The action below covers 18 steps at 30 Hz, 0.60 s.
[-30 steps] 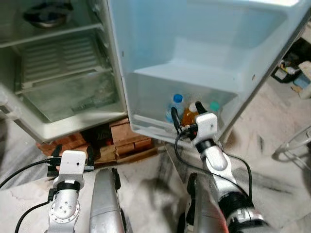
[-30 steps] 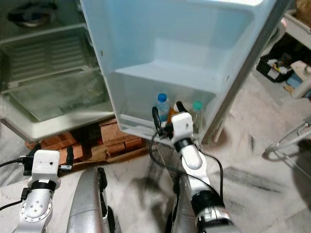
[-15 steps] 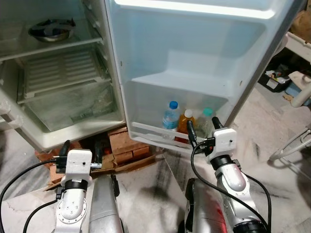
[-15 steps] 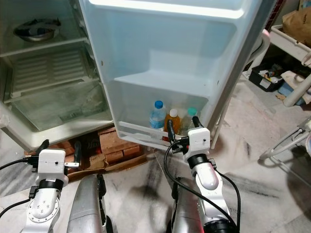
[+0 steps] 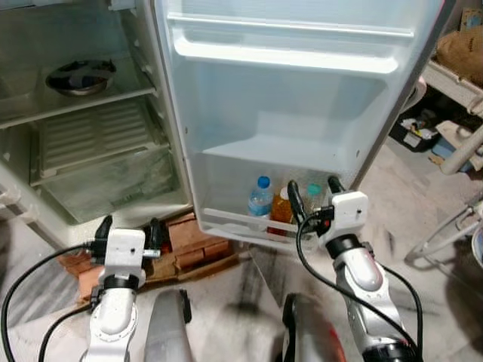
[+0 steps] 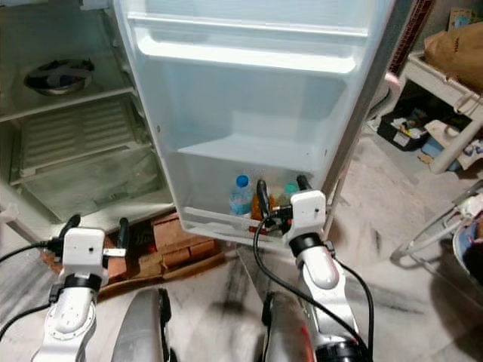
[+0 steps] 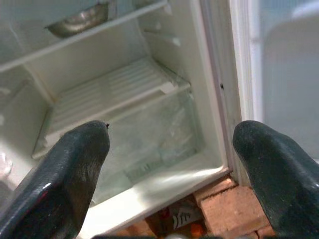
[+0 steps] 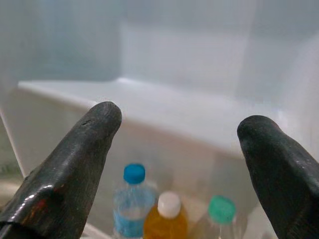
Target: Restocking fridge
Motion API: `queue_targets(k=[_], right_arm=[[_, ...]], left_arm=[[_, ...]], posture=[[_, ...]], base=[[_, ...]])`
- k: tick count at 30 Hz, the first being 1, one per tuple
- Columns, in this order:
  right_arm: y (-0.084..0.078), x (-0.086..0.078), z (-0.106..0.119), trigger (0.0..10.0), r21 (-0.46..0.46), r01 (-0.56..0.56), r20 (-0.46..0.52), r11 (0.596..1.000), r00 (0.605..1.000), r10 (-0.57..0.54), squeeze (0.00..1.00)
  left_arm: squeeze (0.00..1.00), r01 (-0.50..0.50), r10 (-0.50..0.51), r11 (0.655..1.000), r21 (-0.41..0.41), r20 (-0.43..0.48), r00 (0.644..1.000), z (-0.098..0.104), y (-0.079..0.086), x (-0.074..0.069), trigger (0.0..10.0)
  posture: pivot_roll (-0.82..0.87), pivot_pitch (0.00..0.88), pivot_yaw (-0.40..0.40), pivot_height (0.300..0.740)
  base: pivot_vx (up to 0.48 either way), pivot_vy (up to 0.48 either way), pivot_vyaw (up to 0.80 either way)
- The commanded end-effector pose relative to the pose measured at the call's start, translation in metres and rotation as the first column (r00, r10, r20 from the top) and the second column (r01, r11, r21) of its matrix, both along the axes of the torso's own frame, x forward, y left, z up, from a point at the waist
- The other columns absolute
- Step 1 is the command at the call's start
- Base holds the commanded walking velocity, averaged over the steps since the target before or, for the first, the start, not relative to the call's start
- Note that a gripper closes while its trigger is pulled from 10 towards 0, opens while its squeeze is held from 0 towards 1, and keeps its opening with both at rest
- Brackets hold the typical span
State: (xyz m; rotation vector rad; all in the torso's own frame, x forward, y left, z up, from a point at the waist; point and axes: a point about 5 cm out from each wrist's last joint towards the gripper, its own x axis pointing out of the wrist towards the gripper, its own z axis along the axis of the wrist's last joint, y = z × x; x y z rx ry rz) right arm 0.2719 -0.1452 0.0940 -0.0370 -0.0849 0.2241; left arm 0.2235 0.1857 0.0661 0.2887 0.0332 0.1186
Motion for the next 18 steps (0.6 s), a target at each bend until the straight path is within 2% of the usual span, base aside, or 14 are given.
queue_targets(k=[1, 8, 18], right_arm=[[0.0015, 0.0026, 0.0052, 10.0, -0.003, -0.013, 0.014, 1.000, 1.000, 0.013, 0.00], [0.0055, 0.0012, 0.0025, 10.0, -0.004, -0.028, -0.003, 1.000, 1.000, 0.028, 0.00], [0.0078, 0.0002, -0.0022, 10.0, -0.017, -0.055, -0.029, 0.998, 0.998, 0.054, 0.00]], left_arm=[[0.00, 0.005, -0.005, 1.000, 0.002, 0.011, 1.000, 0.0011, 0.0017, 0.0015, 10.0], [0.00, -0.002, 0.001, 1.000, 0.011, 0.016, 1.000, 0.0019, 0.0029, 0.0065, 10.0], [0.00, -0.001, 0.001, 1.000, 0.008, 0.009, 1.000, -0.0023, -0.0009, 0.0091, 10.0]], posture=[[0.02, 0.000, -0.019, 0.695], [0.02, 0.000, -0.022, 0.735], [0.01, 0.000, -0.020, 0.740]], base=[[0.000, 0.000, 0.00], [0.000, 0.000, 0.00], [0.000, 0.000, 0.00]])
